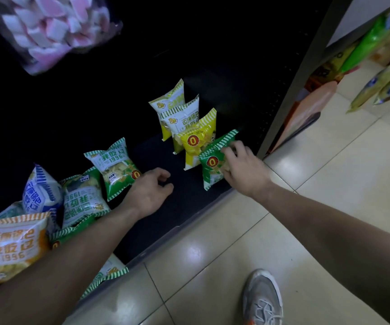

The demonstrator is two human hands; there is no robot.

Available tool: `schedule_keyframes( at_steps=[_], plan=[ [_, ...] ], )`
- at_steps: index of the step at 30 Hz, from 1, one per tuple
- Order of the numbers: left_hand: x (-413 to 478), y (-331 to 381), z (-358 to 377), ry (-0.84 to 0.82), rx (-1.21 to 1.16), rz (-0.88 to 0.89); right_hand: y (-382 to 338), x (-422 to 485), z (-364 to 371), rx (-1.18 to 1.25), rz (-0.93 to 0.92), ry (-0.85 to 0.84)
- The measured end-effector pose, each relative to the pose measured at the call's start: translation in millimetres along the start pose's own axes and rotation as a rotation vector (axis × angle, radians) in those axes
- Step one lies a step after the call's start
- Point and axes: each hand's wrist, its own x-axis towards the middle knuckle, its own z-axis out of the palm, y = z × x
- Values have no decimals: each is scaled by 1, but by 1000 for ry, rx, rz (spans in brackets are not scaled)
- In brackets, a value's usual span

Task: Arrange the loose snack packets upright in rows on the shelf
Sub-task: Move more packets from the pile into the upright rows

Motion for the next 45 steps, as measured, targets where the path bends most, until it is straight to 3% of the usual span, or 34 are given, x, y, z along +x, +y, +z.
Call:
schedule_keyframes(
  at_steps=[7,12,18,28,32,38,45],
  plan=[
    [0,-2,0,-5,28,17,-6,-1,-4,-30,-1,-5],
    [-13,-14,-29,-13,229,66,-44,14,-24,45,-70,20],
    [-43,-53,-86,34,370,-45,-120,43,-33,17,-256,-153],
    [-13,-116,-116,103,291,-163,-180,93,25,-15,-265,-357],
    [12,-131,-118,121,278,-190,-201,126,61,79,-205,-479],
    [21,-151,-120,180,214,-159,-258,169,110,499,146,-507],
    [27,-166,-113,197,22,-204,-254,160,122,690,240,-273]
  ],
)
